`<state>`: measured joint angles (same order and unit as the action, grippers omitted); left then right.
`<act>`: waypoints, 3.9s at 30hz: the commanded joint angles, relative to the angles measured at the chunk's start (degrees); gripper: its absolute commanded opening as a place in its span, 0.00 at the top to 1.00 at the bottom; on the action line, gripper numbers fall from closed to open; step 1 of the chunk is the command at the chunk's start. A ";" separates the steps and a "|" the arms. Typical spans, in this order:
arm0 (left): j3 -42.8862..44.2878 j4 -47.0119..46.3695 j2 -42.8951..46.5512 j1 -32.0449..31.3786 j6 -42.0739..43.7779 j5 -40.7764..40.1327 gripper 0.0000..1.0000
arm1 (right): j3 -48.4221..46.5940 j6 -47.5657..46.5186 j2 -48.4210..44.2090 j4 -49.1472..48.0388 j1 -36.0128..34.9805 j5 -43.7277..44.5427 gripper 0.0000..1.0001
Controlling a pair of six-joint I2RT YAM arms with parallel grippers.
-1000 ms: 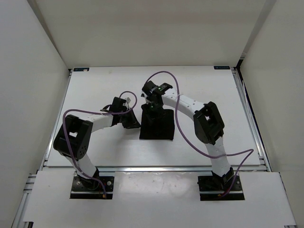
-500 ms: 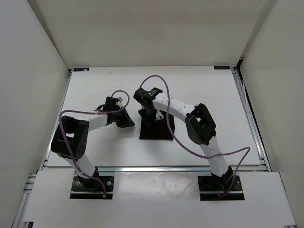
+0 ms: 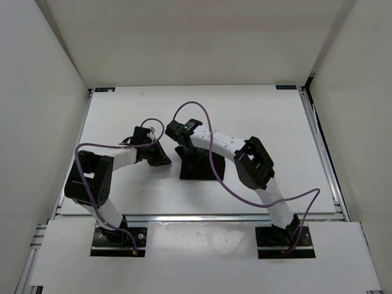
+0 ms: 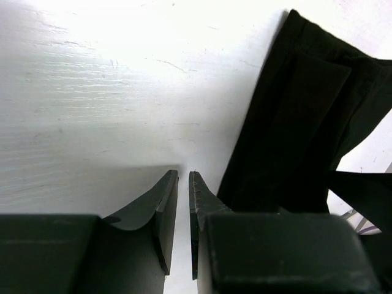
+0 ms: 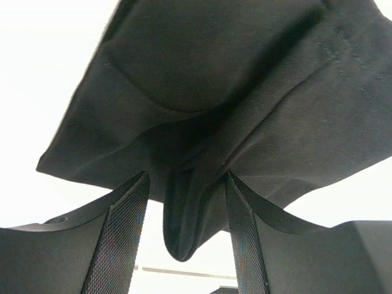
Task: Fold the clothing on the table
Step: Fold the skirt
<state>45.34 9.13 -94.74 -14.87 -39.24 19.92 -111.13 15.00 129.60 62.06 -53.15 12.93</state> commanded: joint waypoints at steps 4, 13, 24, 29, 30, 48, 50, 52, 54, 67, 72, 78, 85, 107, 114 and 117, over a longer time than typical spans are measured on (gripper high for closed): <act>-1.04 -0.69 3.60 0.46 -0.13 0.03 0.75 | 0.56 0.64 1.44 3.06 -0.38 6.14 0.42; -1.75 -1.39 3.68 -0.15 -0.57 -0.32 0.76 | -0.75 1.69 -0.65 3.94 -0.65 9.21 1.00; -0.78 -7.36 -0.88 -3.85 -4.52 -1.21 0.77 | 0.91 3.27 -8.58 2.54 1.64 5.62 1.00; -0.08 -9.82 -3.17 -6.83 -6.37 -1.64 0.76 | 2.23 3.80 -10.24 1.84 0.68 4.48 1.00; -0.08 -10.00 -3.52 -6.84 -6.81 -1.82 0.77 | 2.32 3.89 -10.51 1.57 0.59 4.47 1.00; -0.70 -10.98 -4.40 -7.45 -7.87 -1.02 0.77 | -3.20 1.87 -7.79 -2.91 -1.26 -2.73 1.00; -0.78 -11.23 -4.32 -7.45 -7.87 -0.41 0.77 | -4.26 1.69 -6.73 -2.91 -1.08 -3.26 1.00; -1.04 -11.06 -4.23 -7.45 -7.95 -0.94 0.77 | -5.76 1.52 -5.59 -2.91 -0.99 -3.00 1.00; -1.22 -10.62 -3.79 -7.19 -7.95 -0.68 0.77 | -6.03 1.43 -4.89 -2.83 -0.73 -4.40 1.00; -2.10 -10.79 -3.70 -5.61 -7.69 0.12 0.76 | -7.08 1.87 0.48 -5.28 0.06 -8.62 1.00; -1.05 -9.66 -4.05 -5.52 -6.37 0.38 0.77 | -6.99 1.96 1.36 -6.60 0.59 -14.84 0.79; -0.87 -9.13 -4.14 -3.68 -5.41 1.52 0.77 | -4.19 1.43 -4.61 -12.67 1.20 -22.85 0.53; 3.08 -2.46 -0.20 2.82 -1.71 1.43 0.76 | 0.02 4.68 -16.90 -16.00 4.44 -26.20 0.57; -8.59 -10.62 5.80 -8.69 -6.73 7.68 1.00 | 50.57 15.05 -52.51 -32.27 28.27 -27.87 1.00; -11.33 -13.78 -2.72 -7.62 -6.72 6.36 1.00 | 52.51 14.88 -55.33 -31.91 30.20 -28.31 1.00; -10.80 -14.84 -3.61 -7.27 -8.12 8.46 1.00 | 51.28 13.83 -56.03 -30.51 30.82 -28.66 1.00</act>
<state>35.22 -6.11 -95.83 -22.26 -47.92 32.27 -59.02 29.65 75.35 31.62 -23.05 -14.76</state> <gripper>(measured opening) 0.014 0.002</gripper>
